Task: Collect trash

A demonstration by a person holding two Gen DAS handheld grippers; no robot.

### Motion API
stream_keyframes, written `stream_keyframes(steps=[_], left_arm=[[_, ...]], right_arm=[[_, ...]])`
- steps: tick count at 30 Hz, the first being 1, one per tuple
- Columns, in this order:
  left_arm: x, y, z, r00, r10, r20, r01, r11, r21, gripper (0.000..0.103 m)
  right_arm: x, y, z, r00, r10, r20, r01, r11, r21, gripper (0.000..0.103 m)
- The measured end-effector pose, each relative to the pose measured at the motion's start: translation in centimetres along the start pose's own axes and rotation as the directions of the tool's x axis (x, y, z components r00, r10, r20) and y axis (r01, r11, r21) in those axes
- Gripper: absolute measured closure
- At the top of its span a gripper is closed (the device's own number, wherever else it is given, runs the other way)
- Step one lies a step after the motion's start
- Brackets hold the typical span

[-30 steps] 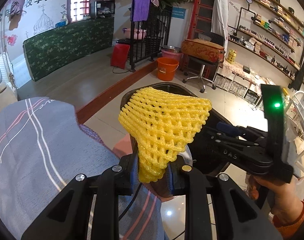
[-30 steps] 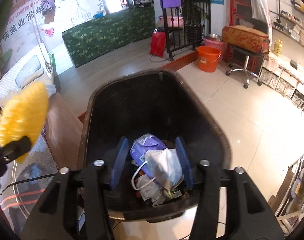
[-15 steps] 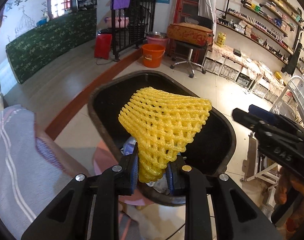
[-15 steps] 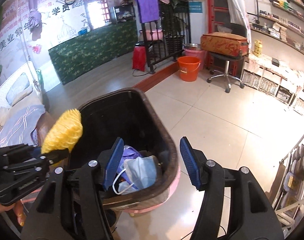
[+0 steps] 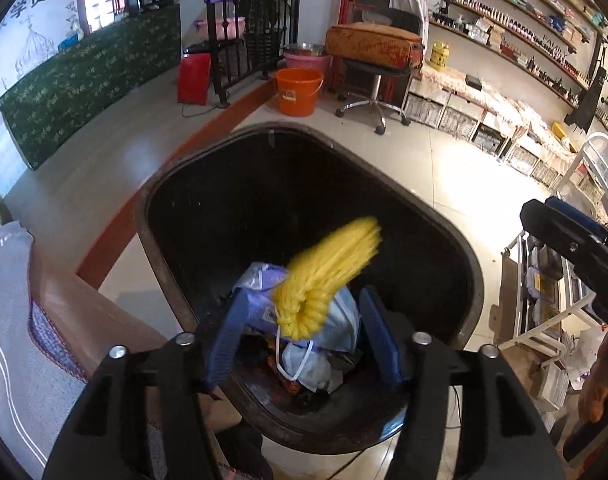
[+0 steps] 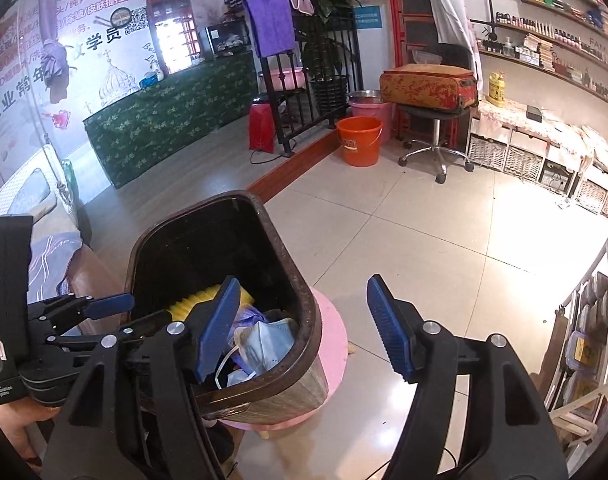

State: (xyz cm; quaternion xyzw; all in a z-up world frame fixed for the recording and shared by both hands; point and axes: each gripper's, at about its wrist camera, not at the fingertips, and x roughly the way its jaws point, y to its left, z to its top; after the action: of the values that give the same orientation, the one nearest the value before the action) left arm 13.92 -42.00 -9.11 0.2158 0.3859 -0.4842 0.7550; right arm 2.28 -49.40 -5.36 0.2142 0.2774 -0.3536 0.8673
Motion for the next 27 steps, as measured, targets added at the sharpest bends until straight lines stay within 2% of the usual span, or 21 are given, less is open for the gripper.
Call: stream_keyframes(steps=[8, 13, 17, 20, 25, 26, 27], left_arm=[[-1.9, 1.0, -0.3, 0.999, 0.019, 0.047, -0.017, 0.999, -0.028, 0.036], [-5.0, 2.8, -1.4, 0.993, 0.030, 0.113, -0.018, 0.994, -0.110, 0.025], [-8.1, 4.0, -2.7, 0.982, 0.081, 0.173, -0.056, 0.987, -0.148, 0.017], [-10.7, 5.4, -4.0, 0.966, 0.139, 0.220, -0.096, 0.976, -0.194, 0.005], [-14.6, 8.6, -7.4, 0.933, 0.264, 0.244, -0.186, 0.936, -0.300, 0.005], [-15.3, 8.9, -7.9, 0.924, 0.290, 0.249, -0.207, 0.927, -0.312, 0.005], [-16.2, 9.2, -8.7, 0.908, 0.333, 0.255, -0.244, 0.914, -0.324, 0.005]], right_arm=[[-0.6, 0.4, 0.2, 1.000, -0.003, 0.013, 0.003, 1.000, 0.006, 0.032], [-1.2, 1.9, -0.1, 1.000, 0.014, 0.008, -0.014, 1.000, -0.002, 0.022], [-2.0, 4.3, -0.7, 0.999, 0.050, 0.006, -0.049, 0.998, -0.032, 0.017], [-3.1, 6.4, -1.1, 0.997, 0.070, 0.026, -0.068, 0.996, -0.060, 0.012], [-5.7, 11.3, -2.3, 0.991, 0.088, 0.105, -0.072, 0.986, -0.149, 0.006], [-6.2, 11.9, -2.5, 0.988, 0.094, 0.119, -0.074, 0.984, -0.160, 0.006], [-7.0, 13.0, -2.9, 0.984, 0.106, 0.142, -0.080, 0.981, -0.179, 0.006]])
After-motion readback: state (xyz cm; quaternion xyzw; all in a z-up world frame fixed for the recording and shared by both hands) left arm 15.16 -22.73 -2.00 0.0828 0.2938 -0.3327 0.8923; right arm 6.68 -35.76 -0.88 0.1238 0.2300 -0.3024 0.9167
